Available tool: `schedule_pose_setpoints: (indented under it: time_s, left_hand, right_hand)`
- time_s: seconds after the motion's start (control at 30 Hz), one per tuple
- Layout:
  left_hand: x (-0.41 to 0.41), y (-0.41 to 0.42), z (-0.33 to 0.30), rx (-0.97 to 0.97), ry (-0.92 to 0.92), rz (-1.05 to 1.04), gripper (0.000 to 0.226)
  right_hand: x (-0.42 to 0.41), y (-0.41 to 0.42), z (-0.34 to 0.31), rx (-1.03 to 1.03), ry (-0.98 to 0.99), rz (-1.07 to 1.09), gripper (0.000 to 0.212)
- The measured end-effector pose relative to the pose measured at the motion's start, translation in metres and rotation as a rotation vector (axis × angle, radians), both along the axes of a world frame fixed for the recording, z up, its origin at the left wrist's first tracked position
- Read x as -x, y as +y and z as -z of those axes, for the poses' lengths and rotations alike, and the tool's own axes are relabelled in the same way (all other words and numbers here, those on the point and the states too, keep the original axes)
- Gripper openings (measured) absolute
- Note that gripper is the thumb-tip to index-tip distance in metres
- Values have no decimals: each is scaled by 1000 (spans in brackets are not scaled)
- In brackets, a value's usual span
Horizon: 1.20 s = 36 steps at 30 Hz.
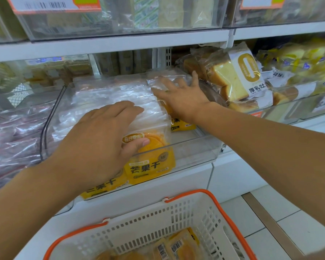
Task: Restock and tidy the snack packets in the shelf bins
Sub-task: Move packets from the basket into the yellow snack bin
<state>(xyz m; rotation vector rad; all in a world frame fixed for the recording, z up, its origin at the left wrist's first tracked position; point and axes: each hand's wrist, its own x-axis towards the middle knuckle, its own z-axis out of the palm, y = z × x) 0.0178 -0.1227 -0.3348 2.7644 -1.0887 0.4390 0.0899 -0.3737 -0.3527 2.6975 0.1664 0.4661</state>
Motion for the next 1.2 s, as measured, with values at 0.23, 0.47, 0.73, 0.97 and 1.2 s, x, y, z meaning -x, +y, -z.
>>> schedule_pose_setpoints:
  time_s: [0.23,0.47,0.73,0.97,1.2]
  left_hand:
    - [-1,0,1,36,-15,15,70]
    - [6,1,-2,142,-43,68,70]
    - [72,4,36,340,-430,679,21]
    - [87,80,272,-714,763,-141,64]
    - [142,96,376,-150,1368,-516,101]
  right_hand:
    - [1,-13,-1,-90,15,-1,120]
    - [34,-13,-25,-176,-28,-94,89]
    - [163,27,-1,-713,-551,-461,17]
    - [243,75,205,-499,1314,61,67]
    - [252,115,334,-829,1141,474,122]
